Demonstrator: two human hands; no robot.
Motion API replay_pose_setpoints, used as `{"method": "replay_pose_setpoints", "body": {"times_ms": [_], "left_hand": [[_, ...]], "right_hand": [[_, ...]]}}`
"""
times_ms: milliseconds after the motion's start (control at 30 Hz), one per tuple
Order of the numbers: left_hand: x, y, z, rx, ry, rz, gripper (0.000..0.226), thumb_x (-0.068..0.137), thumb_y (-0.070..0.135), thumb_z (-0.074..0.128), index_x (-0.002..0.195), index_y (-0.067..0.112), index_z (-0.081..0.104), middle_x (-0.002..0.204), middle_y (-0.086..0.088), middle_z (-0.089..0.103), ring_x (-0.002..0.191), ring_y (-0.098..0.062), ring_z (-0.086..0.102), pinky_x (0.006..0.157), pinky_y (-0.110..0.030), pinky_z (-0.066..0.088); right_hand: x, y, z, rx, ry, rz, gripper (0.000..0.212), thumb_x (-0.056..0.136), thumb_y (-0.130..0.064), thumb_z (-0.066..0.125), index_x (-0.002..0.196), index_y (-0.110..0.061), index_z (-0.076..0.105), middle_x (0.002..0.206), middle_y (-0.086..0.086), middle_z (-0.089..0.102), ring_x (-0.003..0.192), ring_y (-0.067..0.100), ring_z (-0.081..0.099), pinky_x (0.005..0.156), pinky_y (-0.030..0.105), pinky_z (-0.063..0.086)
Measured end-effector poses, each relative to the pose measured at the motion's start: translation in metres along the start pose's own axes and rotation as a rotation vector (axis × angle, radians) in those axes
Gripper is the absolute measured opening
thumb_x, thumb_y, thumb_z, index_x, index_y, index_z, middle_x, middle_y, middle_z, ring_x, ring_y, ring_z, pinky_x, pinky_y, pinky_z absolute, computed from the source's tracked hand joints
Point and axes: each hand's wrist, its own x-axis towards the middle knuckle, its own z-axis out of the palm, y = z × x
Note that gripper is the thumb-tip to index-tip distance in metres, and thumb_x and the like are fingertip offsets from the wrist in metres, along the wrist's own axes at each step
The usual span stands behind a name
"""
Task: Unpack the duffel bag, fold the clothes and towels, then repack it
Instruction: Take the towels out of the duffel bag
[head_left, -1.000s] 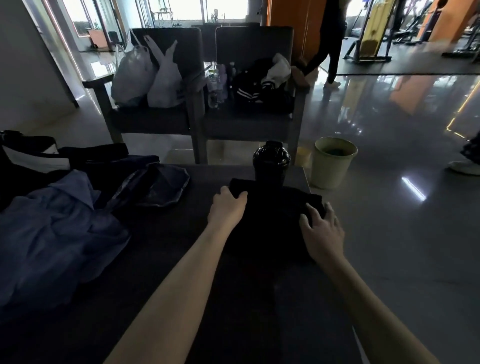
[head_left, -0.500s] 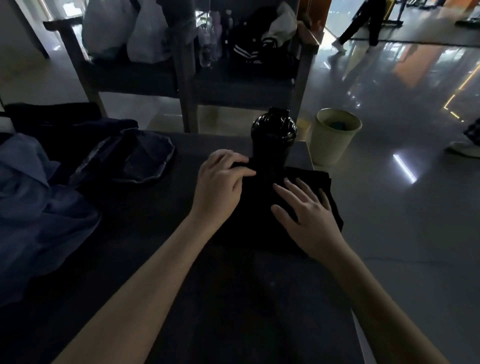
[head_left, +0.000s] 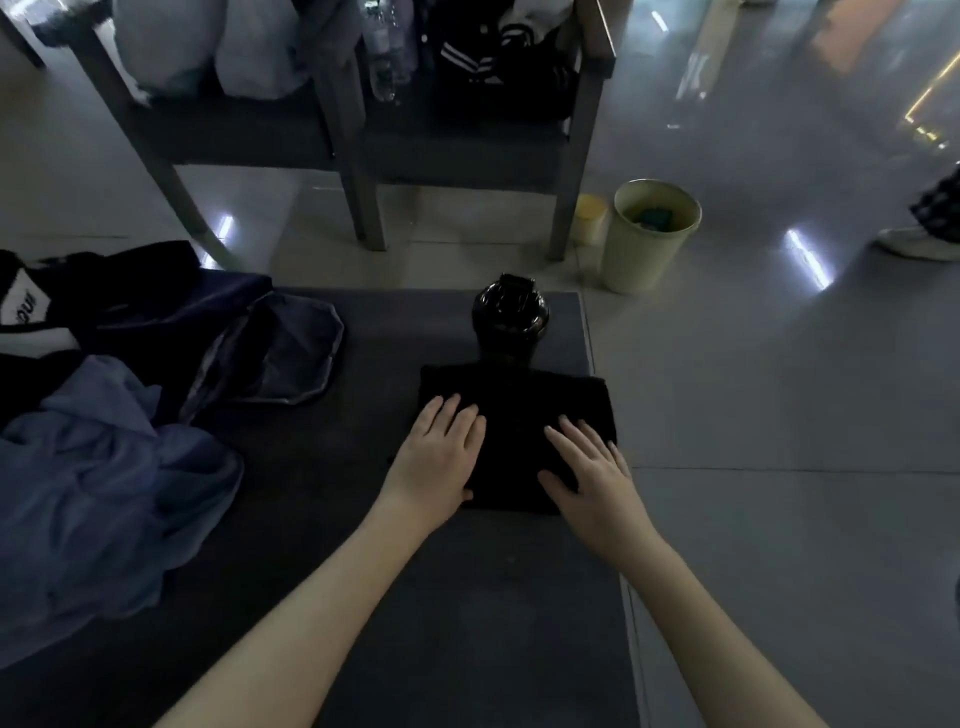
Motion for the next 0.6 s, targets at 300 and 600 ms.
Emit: {"method": "replay_pose_setpoints", "body": {"times_ms": [300, 600], "left_hand": [[0.027, 0.035, -0.037, -0.023, -0.145, -0.043, 0.061, 0.091, 0.048, 0.053, 0.137, 0.011, 0.04, 0.135, -0.012, 0.039, 0.126, -0.031, 0.036, 0.105, -0.046, 0.029], [0.054, 0.011, -0.033, -0.257, -0.12, 0.023, 0.039, 0.095, 0.039, 0.044, 0.123, 0.018, 0.059, 0.132, 0.001, 0.048, 0.124, -0.022, 0.038, 0.099, -0.039, 0.032]], "right_hand": [[-0.037, -0.001, -0.035, 0.403, 0.065, 0.289, 0.035, 0.094, -0.019, 0.056, 0.128, -0.01, 0.056, 0.124, 0.0, 0.057, 0.117, 0.013, 0.052, 0.097, 0.02, 0.039], [-0.031, -0.014, -0.006, 0.832, 0.024, 0.603, 0.023, 0.096, -0.026, 0.053, 0.113, -0.015, 0.064, 0.104, -0.001, 0.067, 0.101, 0.016, 0.062, 0.09, 0.03, 0.051]]}}
